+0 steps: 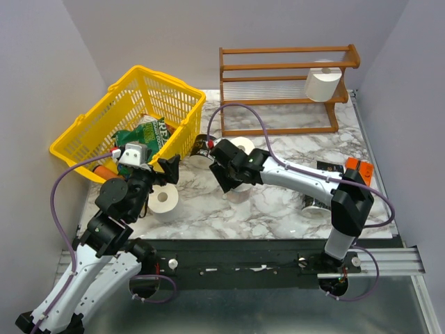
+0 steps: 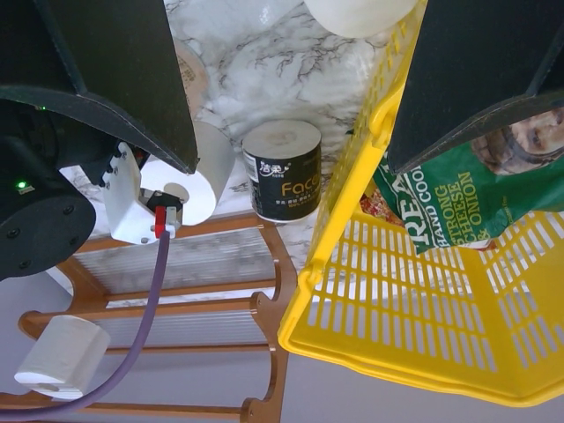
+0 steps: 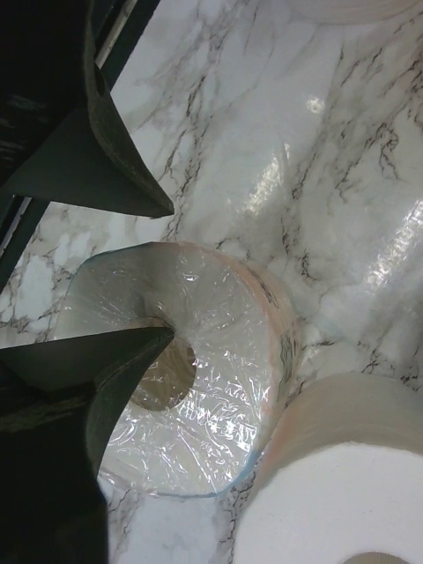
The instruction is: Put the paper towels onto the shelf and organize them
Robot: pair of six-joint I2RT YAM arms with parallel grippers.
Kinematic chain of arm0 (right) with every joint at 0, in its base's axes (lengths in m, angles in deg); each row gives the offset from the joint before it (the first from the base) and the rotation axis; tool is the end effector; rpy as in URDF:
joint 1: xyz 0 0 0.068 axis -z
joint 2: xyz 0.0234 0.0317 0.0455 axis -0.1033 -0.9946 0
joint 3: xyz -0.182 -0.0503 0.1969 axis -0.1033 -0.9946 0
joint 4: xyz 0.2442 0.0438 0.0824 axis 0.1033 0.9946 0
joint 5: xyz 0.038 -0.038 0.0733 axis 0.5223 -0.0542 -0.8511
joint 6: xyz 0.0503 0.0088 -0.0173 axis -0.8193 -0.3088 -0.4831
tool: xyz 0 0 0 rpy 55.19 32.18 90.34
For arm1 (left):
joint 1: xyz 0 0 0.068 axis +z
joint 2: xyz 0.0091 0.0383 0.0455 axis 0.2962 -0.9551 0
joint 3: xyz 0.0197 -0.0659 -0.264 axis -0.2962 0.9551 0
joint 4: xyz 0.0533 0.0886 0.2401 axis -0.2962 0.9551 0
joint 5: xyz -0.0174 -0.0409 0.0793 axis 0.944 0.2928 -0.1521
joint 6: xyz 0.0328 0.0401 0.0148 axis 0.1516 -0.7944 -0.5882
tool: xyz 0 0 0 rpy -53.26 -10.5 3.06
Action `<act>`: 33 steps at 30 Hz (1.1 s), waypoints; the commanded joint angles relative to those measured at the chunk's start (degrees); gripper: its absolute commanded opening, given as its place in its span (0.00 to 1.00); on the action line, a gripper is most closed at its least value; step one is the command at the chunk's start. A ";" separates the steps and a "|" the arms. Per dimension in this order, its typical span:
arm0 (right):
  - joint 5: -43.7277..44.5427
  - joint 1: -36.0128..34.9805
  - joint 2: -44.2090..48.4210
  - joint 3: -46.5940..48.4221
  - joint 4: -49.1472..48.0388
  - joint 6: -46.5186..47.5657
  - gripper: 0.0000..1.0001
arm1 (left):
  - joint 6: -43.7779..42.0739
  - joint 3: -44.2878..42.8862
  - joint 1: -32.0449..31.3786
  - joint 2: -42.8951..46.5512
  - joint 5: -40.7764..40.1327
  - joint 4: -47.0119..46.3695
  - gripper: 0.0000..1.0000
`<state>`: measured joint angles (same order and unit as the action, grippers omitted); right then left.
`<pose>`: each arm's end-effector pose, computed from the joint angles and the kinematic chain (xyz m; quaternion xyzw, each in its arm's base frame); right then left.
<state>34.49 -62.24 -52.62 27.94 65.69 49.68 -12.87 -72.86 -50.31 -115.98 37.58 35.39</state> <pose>0.2151 0.3100 0.2551 -0.3014 0.9099 0.0821 0.2729 0.0988 -0.0527 0.3575 0.0327 0.6899 -0.1805 0.7003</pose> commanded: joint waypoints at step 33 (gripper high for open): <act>4.58 -2.04 -1.71 0.42 3.91 2.82 0.67 | 0.27 0.65 -0.23 0.82 -1.15 -0.43 0.99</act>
<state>39.23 -63.75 -53.25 28.38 68.67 52.63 -12.85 -72.86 -50.36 -115.68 37.56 35.41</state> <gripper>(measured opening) 0.662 0.988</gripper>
